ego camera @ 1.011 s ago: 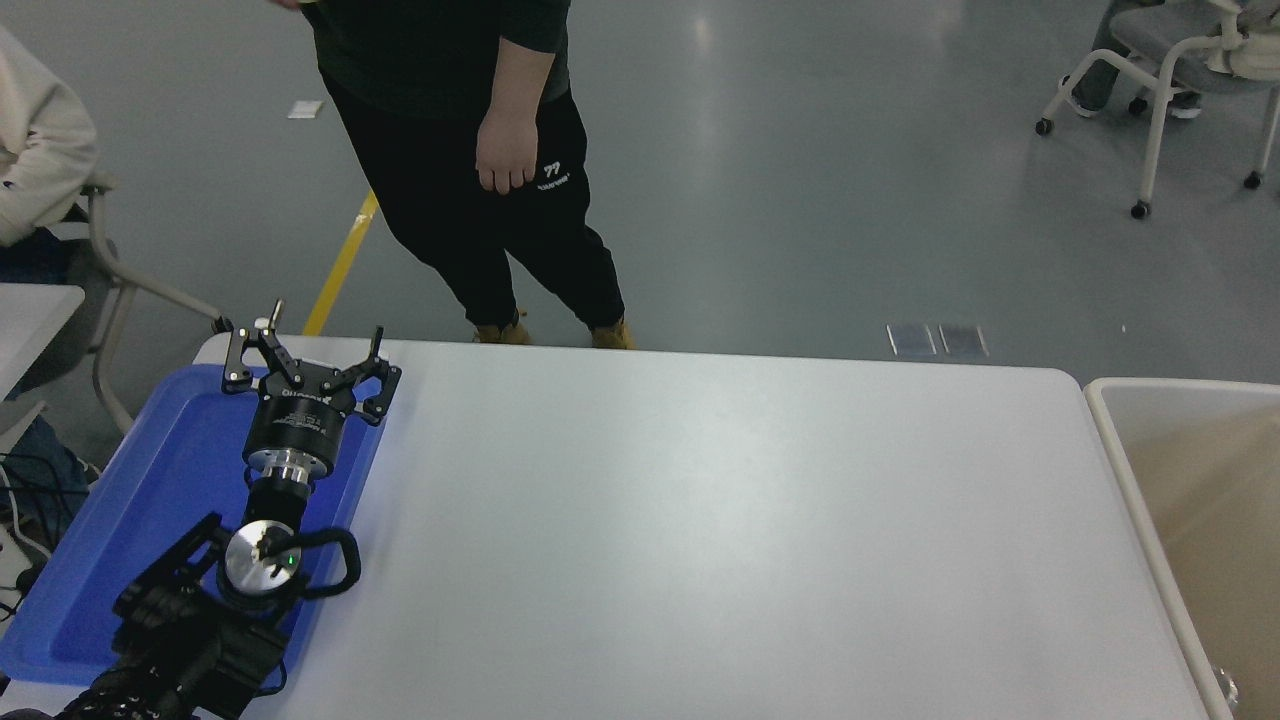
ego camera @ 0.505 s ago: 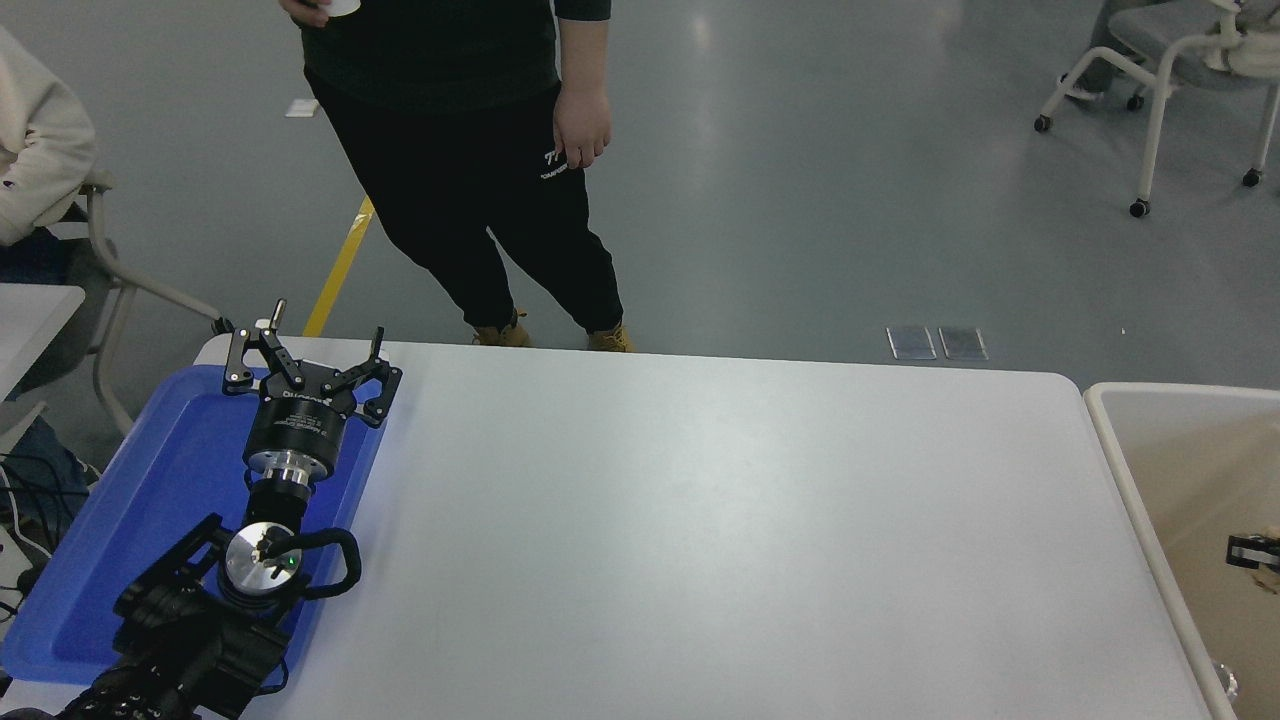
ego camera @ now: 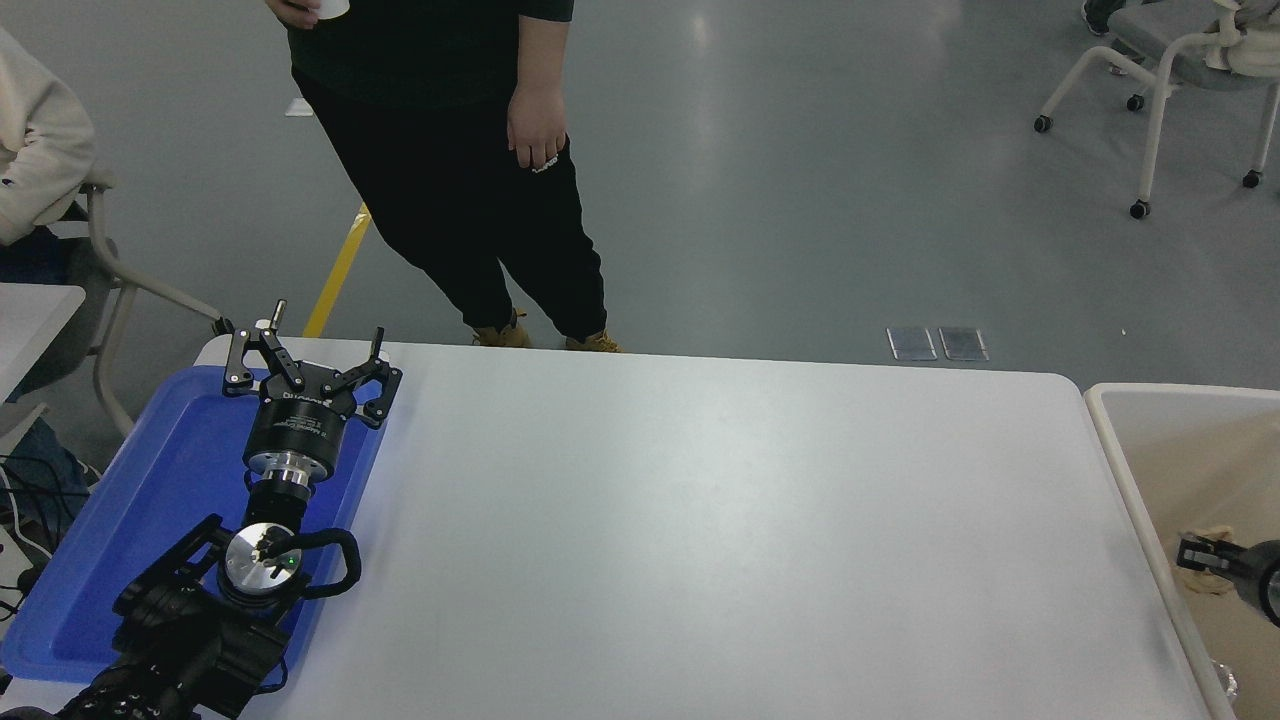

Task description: Pick up paper ball place in dustbin

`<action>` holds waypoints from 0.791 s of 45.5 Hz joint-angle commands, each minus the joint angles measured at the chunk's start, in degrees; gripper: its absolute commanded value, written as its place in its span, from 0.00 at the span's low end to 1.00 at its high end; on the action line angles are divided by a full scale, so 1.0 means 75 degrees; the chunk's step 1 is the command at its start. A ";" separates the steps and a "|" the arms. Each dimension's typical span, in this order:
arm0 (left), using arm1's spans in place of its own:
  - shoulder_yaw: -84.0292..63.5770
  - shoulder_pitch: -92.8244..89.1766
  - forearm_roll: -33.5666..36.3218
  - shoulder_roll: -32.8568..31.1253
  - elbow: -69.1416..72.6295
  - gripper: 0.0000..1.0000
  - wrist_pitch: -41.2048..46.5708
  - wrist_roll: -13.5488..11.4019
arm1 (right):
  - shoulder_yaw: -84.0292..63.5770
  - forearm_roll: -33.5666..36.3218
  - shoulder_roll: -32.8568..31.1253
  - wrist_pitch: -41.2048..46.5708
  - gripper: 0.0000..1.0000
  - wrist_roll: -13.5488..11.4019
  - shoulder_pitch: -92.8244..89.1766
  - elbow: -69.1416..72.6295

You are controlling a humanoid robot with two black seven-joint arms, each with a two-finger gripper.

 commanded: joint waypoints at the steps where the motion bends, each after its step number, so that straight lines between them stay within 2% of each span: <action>1: 0.0009 0.0000 0.0000 0.0000 0.0002 1.00 0.0001 0.0006 | 0.0150 0.0018 -0.0103 0.0054 1.00 0.0069 0.0200 0.0125; 11: 0.0009 0.0000 0.0000 0.0000 0.0002 1.00 0.0001 -0.0005 | 0.0126 0.0018 -0.0138 0.0054 1.00 0.0291 0.0282 0.0184; 36: -0.0003 0.0000 0.0000 0.0000 0.0002 1.00 0.0001 0.0006 | 0.0079 0.0018 -0.0888 0.0734 1.00 0.0279 0.1687 0.1637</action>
